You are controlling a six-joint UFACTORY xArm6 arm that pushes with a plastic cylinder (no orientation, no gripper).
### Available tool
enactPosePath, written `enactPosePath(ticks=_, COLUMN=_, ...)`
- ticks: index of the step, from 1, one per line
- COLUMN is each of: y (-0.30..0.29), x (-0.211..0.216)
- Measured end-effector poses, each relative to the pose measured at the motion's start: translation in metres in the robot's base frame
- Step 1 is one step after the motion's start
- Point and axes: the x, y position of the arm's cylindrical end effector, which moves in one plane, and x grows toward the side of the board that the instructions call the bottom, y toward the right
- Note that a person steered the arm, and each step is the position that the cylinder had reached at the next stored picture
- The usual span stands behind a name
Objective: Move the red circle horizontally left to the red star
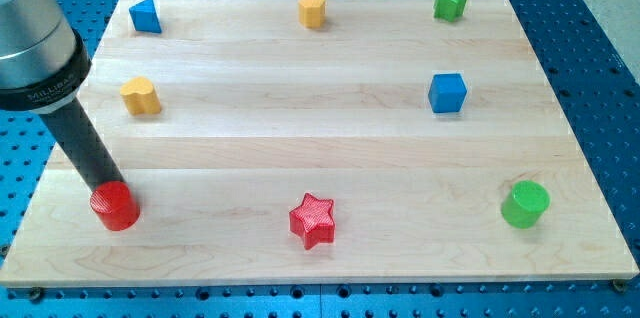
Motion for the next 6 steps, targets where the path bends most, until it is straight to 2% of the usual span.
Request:
enactPosePath(ticks=3, y=0.0, x=0.0)
enactPosePath(ticks=4, y=-0.021, x=0.002)
enactPosePath(ticks=5, y=-0.032, x=0.021)
enactPosePath(ticks=6, y=0.005, x=0.031)
